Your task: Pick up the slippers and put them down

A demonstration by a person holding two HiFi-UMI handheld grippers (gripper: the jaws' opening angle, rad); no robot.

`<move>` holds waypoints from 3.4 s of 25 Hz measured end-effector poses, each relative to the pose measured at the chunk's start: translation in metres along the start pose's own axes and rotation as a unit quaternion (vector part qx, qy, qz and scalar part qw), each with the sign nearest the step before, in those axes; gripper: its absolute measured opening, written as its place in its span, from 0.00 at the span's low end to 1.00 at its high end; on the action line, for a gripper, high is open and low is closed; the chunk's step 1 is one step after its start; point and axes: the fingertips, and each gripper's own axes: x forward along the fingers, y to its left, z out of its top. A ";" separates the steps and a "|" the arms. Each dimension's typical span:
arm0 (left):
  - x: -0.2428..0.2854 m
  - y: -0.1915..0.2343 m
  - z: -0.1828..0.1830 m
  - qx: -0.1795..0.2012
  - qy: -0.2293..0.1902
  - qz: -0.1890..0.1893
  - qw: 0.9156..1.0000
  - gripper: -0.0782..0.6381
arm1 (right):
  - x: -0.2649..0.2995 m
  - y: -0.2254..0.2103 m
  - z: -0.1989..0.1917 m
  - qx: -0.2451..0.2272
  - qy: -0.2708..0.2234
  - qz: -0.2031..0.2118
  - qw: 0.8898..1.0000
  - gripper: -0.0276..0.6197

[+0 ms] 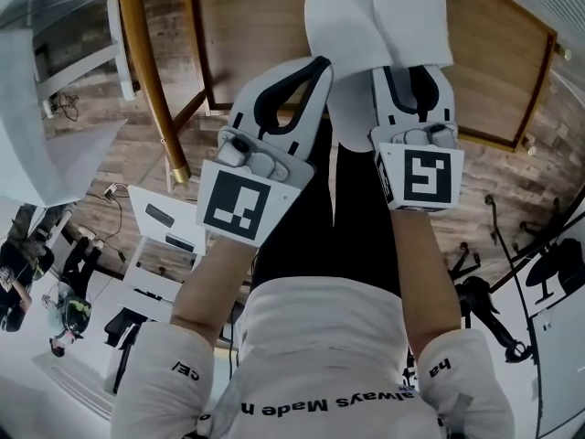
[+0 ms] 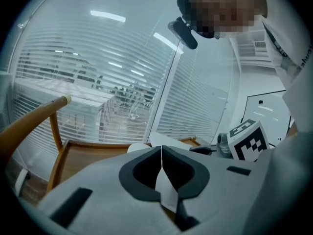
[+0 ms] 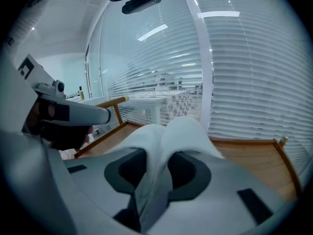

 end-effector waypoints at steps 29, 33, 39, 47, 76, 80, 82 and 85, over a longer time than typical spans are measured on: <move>-0.057 -0.057 0.164 0.040 -0.072 0.005 0.997 0.13 | -0.100 -0.005 0.169 -0.024 -0.079 0.027 0.996 0.23; -0.064 -0.072 0.188 0.052 -0.082 0.001 0.995 0.13 | -0.118 -0.009 0.195 -0.029 -0.091 0.023 0.995 0.23; -0.082 -0.087 0.218 0.053 -0.094 0.006 0.994 0.13 | -0.142 -0.007 0.225 -0.027 -0.101 0.027 0.994 0.23; -0.114 -0.102 0.257 0.053 -0.116 0.011 0.992 0.13 | -0.180 0.001 0.267 -0.041 -0.117 0.046 0.991 0.23; -0.195 -0.170 0.360 0.079 -0.157 -0.065 0.982 0.13 | -0.308 0.045 0.398 -0.124 -0.164 0.149 0.967 0.21; -0.203 -0.172 0.365 0.087 -0.161 -0.078 0.980 0.13 | -0.317 0.048 0.401 -0.130 -0.162 0.145 0.967 0.21; -0.205 -0.169 0.368 0.086 -0.164 -0.079 0.980 0.13 | -0.315 0.049 0.403 -0.128 -0.164 0.142 0.968 0.21; -0.206 -0.165 0.371 0.083 -0.168 -0.082 0.979 0.13 | -0.310 0.050 0.404 -0.127 -0.166 0.132 0.969 0.21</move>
